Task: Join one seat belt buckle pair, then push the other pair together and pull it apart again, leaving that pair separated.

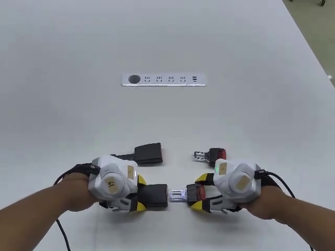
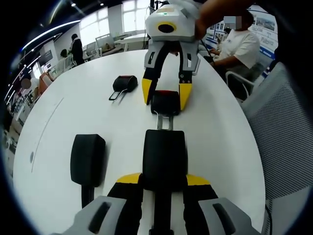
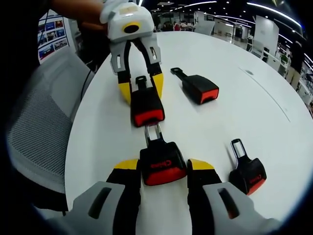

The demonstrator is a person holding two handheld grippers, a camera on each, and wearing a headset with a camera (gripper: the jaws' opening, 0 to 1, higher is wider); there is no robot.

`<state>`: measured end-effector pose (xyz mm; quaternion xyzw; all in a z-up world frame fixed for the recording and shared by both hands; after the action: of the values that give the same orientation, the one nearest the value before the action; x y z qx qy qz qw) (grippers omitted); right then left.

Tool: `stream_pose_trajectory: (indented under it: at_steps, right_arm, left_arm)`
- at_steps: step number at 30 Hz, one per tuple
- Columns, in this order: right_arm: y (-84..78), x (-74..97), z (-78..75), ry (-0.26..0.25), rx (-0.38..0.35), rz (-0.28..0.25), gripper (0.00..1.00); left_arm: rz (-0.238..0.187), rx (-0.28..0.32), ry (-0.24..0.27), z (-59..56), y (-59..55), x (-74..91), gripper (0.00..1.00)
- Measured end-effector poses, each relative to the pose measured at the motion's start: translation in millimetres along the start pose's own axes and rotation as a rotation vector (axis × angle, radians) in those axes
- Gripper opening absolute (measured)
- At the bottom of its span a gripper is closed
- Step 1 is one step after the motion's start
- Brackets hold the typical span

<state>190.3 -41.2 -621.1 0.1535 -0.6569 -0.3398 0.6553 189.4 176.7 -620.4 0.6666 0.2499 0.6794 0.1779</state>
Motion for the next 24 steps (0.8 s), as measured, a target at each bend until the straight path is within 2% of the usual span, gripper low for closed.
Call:
stream_pose_trajectory:
  at_steps: [12,13,24]
  right_arm:
    - [16.2,-16.9,7.7,0.005,0.005,-0.024,0.35]
    - [16.6,-17.2,8.8,0.003,0.022,-0.013,0.35]
    - [17.6,-20.5,11.2,-0.012,0.005,-0.02,0.35]
  left_arm:
    - [0.007,-0.004,-0.001,0.2,2.1,0.0,0.33]
    - [0.006,-0.005,-0.002,-0.1,2.4,0.2,0.33]
    - [0.029,-0.011,-0.008,1.1,4.0,-1.1,0.32]
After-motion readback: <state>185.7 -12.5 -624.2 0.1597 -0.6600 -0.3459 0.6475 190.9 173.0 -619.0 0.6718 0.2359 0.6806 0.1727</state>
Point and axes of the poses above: the centre of the closed fingertips' face, and the gripper's own axes: x roughly backward along the fingers, z roughly to its left, y roughly out of its top, the point moved 9 cm from there along x, roughly backward along the fingers, and after that the axes turned 1 degree about y, right-handed, at the moved point
